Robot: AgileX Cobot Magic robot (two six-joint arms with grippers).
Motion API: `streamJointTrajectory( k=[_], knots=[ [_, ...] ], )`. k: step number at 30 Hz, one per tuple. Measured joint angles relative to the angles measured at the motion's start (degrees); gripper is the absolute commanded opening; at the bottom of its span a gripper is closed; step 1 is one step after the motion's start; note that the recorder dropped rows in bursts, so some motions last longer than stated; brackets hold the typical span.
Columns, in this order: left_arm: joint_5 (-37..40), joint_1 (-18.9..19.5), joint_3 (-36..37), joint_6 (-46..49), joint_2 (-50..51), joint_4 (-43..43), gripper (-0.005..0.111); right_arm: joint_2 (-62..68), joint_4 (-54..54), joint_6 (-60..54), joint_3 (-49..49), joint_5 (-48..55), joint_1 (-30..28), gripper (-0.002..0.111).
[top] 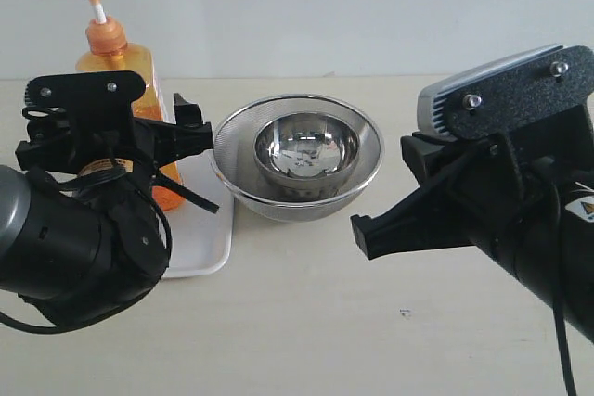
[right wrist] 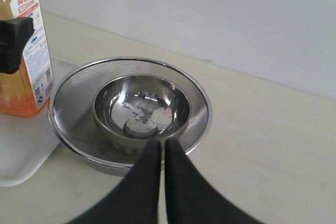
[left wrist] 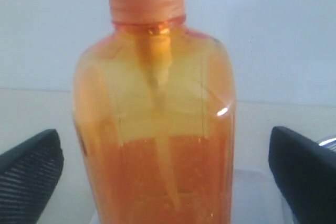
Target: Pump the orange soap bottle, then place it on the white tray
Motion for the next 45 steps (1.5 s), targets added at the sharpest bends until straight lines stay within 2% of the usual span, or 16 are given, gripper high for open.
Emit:
streamJointTrajectory(
  k=[7, 16, 24, 31, 45],
  knots=[
    [0.0, 1.5, -0.2, 0.5, 0.0, 0.5, 0.101, 0.0, 0.0, 0.0, 0.0, 0.7, 0.0, 0.000],
    [0.0, 2.0, -0.2, 0.5, 0.1, 0.7, 0.068, 0.0, -0.2, 0.0, 0.0, 0.7, 0.0, 0.000],
    [-0.4, 2.0, -0.2, 0.7, 0.6, 2.2, 0.065, 0.0, -0.2, 0.0, 0.0, 0.7, 0.0, 0.000],
    [0.3, 2.0, -0.5, 6.6, 0.6, 3.9, 0.051, 0.0, -0.2, 0.0, 0.0, 0.7, 0.0, 0.000],
    [0.4, 2.0, -0.6, 8.6, 0.6, 4.2, 0.051, 0.0, -0.4, 0.0, 0.0, 0.7, 0.0, 0.000]
  ],
)
